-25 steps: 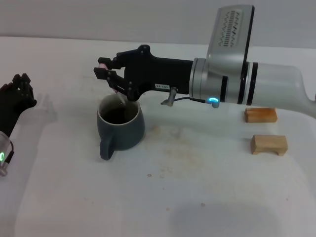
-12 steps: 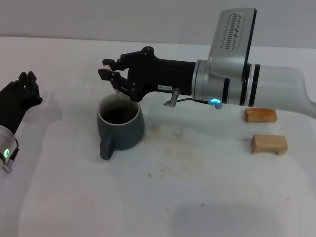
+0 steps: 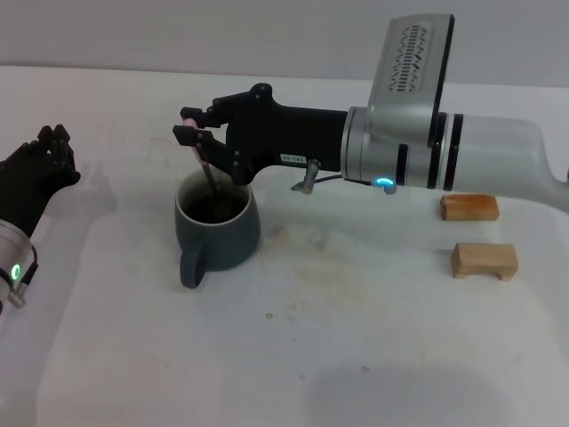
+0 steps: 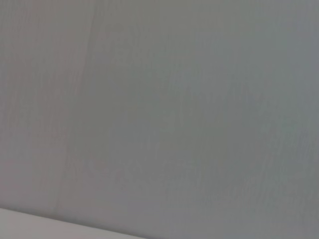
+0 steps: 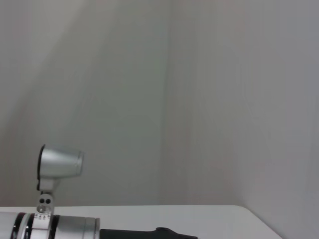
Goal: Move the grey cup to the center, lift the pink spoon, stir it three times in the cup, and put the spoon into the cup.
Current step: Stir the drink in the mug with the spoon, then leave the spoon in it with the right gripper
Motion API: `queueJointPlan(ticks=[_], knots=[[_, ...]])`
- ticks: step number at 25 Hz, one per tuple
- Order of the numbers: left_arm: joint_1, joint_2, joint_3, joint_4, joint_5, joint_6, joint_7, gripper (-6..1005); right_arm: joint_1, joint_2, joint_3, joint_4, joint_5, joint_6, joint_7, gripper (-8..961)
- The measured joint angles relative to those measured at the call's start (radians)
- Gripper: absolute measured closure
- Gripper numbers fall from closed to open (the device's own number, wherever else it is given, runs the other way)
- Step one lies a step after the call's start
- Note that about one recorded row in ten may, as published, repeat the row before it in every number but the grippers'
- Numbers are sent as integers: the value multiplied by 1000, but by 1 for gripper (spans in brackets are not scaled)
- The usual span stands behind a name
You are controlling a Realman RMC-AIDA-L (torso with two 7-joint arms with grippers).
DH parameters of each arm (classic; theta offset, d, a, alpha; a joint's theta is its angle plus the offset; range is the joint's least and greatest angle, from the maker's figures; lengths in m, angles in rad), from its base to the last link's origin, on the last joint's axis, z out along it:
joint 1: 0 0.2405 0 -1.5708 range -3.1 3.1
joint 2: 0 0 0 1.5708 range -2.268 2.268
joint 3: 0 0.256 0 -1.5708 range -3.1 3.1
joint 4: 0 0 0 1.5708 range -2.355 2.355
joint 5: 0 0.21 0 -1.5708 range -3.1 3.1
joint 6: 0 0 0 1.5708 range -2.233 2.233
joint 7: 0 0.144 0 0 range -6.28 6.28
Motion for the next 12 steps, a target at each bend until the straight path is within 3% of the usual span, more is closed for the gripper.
queueJointPlan(ticks=[12], knots=[[-30,0,0,4,0,-49,2,866,1,0,-4,24,-34,-33,0,835]])
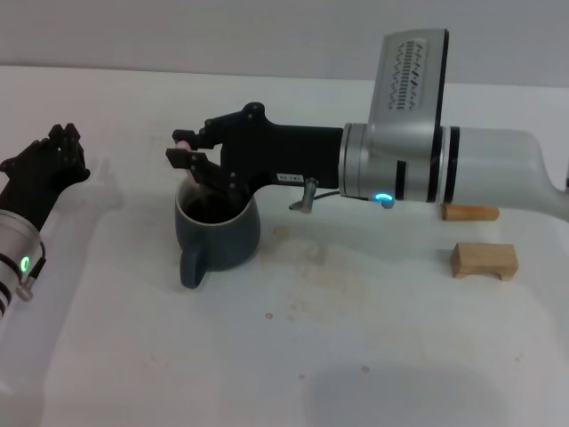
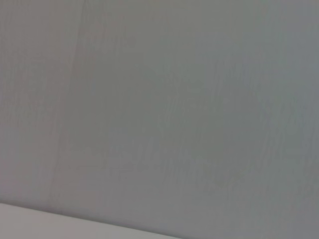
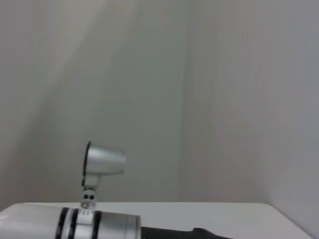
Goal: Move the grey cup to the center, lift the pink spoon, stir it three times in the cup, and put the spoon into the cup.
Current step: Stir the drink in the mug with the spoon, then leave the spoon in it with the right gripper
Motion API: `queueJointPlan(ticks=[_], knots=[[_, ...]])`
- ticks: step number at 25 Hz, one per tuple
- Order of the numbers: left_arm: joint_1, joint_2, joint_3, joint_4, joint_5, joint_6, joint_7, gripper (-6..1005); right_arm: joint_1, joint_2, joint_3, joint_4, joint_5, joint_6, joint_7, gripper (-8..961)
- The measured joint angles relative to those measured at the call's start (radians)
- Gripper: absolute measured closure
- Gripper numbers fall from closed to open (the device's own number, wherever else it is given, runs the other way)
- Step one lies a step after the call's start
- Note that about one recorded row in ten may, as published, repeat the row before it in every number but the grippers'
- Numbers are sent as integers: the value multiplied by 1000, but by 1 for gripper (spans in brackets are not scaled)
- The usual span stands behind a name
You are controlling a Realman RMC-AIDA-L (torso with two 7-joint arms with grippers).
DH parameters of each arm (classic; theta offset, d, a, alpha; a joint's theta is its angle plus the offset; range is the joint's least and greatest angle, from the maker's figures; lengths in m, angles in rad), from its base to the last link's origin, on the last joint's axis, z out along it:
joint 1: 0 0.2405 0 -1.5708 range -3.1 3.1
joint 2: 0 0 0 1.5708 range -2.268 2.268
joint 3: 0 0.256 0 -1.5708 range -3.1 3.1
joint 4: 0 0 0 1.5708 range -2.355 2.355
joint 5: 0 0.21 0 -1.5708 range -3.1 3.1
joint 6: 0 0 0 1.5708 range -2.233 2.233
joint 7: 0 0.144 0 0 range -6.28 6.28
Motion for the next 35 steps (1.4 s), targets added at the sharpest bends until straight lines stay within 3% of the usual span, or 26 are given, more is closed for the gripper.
queueJointPlan(ticks=[15,35], knots=[[-13,0,0,5,0,-1,1,866,-55,0,9,-42,-7,-1,0,839],[-16,0,0,-4,0,-1,-2,866,-8,0,-2,-54,-30,5,-3,847]])
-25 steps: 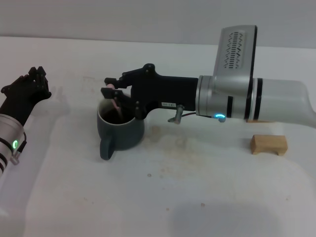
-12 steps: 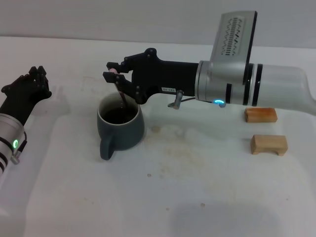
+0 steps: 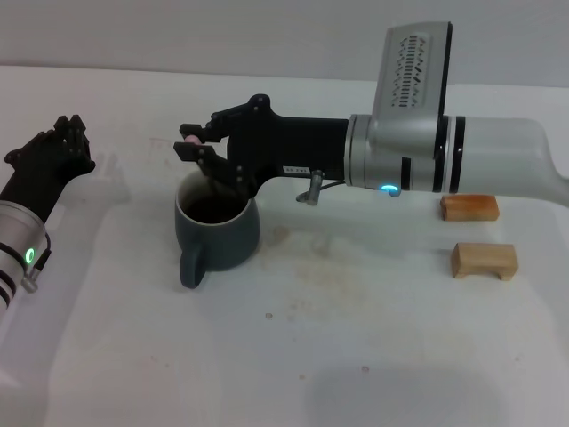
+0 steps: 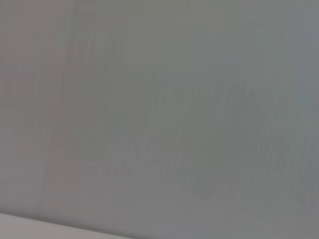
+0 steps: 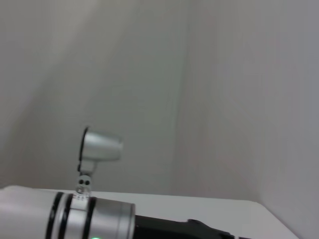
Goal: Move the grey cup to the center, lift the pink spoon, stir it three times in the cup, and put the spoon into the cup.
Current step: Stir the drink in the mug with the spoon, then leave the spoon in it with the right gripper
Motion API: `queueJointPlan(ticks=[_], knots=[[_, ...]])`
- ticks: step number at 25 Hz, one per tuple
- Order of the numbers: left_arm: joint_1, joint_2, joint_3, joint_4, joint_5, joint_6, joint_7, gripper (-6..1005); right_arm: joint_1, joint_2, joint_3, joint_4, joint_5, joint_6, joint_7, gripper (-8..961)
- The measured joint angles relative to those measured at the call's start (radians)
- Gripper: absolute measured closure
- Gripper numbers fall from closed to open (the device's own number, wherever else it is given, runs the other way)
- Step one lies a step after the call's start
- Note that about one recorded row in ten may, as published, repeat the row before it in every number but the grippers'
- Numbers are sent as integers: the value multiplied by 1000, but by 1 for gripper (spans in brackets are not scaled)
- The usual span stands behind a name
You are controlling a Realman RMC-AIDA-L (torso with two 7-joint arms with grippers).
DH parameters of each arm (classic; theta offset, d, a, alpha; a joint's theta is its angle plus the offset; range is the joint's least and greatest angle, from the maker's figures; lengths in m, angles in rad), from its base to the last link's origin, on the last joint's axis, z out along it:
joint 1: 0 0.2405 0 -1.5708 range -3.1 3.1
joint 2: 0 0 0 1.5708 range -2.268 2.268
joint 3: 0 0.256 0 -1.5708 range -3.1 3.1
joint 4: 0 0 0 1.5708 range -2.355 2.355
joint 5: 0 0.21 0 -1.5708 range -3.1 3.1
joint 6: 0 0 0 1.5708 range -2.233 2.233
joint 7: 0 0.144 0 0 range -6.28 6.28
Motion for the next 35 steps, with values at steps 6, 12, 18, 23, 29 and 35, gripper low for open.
queueJointPlan(ticks=[6,12,18,23,29,35], knots=[[-5,0,0,1,0,-1,1,866,3,0,-1,4,-27,-40,-12,848],[-5,0,1,1,0,-10,0,866,0,0,-1,20,-63,-60,-21,848],[-5,0,3,1,0,-10,-1,866,-32,0,8,21,-70,-53,-23,850],[-7,0,12,-1,0,-11,-1,866,-45,0,22,-4,-65,-48,-23,851],[-7,0,14,-1,0,-11,-4,866,-30,0,58,-17,-63,-7,-23,852],[-3,0,15,-1,0,-11,-5,866,0,0,78,-19,-62,39,-23,853]])
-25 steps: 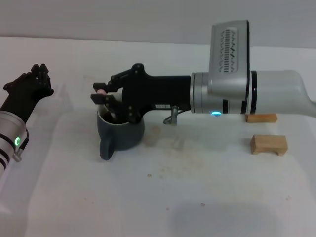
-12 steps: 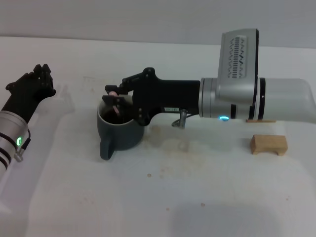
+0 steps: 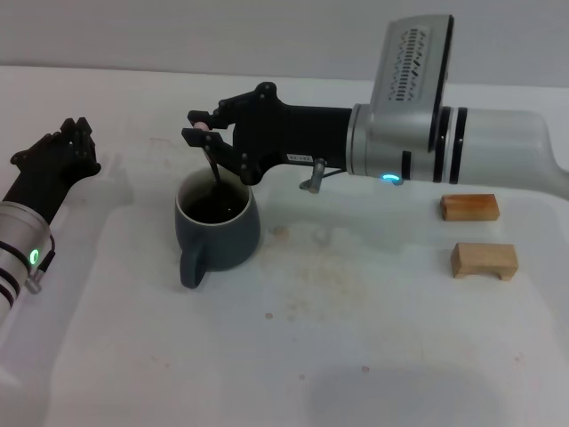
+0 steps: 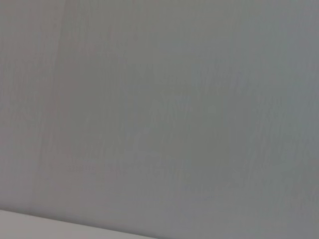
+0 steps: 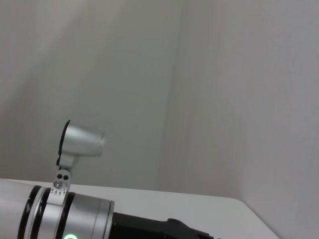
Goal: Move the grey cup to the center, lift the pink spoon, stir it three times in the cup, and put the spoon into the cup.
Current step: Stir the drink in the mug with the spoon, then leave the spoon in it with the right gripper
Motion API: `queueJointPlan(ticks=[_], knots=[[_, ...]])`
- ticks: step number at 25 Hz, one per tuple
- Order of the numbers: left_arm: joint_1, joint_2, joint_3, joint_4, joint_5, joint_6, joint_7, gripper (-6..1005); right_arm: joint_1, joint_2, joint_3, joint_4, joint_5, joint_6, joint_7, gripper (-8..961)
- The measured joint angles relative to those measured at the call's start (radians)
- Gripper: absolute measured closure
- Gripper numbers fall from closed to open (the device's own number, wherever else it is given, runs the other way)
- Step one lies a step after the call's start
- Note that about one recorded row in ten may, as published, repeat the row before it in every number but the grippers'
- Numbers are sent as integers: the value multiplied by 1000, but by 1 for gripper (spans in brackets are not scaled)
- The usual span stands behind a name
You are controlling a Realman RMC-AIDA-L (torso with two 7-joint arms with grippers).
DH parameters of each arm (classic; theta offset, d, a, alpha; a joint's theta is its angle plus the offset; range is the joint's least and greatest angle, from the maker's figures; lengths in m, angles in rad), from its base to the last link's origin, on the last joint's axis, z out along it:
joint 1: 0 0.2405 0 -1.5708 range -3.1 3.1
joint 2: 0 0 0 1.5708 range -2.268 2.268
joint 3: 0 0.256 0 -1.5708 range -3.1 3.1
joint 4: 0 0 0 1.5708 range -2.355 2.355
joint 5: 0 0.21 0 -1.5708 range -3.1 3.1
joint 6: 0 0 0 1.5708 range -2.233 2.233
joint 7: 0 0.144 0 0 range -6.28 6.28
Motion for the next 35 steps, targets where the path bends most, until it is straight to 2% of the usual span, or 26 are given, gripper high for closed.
queueJointPlan(ticks=[26,35], knots=[[-28,-2,11,0,0,-39,-1,866,29,0,-19,58,-58,-57,-53,853],[-28,-2,19,0,0,-40,-2,866,-18,0,-14,59,-61,-58,-54,854]])
